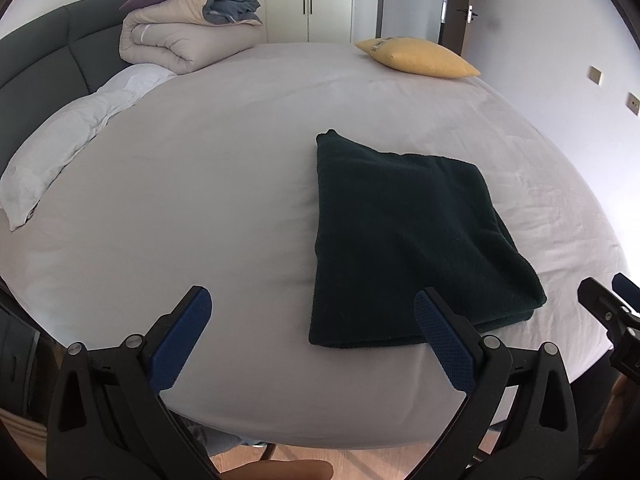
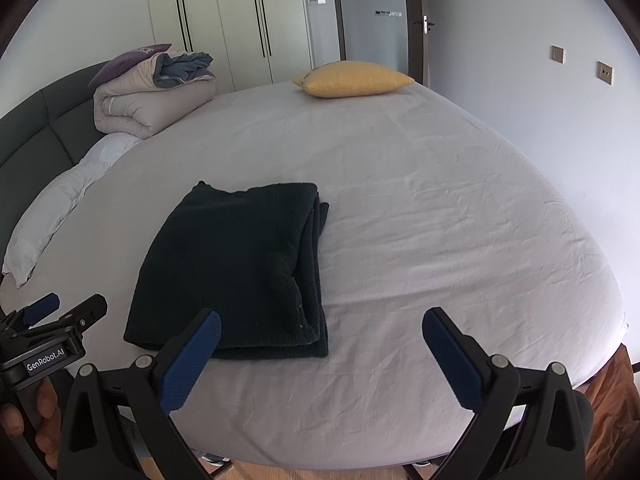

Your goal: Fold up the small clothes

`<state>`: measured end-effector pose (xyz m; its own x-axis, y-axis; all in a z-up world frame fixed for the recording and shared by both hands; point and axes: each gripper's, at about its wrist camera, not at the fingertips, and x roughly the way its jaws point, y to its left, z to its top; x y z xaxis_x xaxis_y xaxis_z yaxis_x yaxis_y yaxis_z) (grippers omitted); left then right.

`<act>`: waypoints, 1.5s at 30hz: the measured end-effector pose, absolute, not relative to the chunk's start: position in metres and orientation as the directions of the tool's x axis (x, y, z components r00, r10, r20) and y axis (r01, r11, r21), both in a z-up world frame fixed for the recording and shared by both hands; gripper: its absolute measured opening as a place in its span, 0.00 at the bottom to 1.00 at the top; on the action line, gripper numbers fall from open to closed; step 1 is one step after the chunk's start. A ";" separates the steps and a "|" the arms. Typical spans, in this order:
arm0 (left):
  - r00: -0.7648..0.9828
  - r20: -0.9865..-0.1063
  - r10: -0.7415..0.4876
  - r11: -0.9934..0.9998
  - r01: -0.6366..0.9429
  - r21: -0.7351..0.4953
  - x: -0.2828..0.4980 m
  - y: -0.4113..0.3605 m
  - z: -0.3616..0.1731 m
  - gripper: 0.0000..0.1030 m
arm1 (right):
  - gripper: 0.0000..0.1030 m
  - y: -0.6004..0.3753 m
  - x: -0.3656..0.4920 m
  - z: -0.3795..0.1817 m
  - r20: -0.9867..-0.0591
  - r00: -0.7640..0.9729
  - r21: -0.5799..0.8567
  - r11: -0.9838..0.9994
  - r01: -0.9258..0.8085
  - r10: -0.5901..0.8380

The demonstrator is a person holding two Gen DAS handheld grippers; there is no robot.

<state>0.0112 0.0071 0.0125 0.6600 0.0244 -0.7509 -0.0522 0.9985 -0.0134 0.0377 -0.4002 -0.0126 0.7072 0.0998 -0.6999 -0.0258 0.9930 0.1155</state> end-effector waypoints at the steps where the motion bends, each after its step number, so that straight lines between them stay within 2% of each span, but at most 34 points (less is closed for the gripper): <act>1: 0.660 -0.751 0.024 0.999 -0.051 -0.013 0.012 0.007 0.012 1.00 | 1.00 -0.400 0.038 -0.014 -0.703 0.704 0.117 0.993 -0.027 0.101; 45: 0.648 -0.762 0.022 0.999 -0.047 -0.012 0.014 0.007 0.004 1.00 | 1.00 -0.400 0.040 -0.023 -0.725 0.680 0.122 0.992 -0.035 0.113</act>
<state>0.0143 0.0068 0.0044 0.6477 0.0216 -0.7616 -0.0468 0.9988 -0.0115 0.0395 -0.3995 -0.0231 0.6798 0.1129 -0.7246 -0.0348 0.9919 0.1219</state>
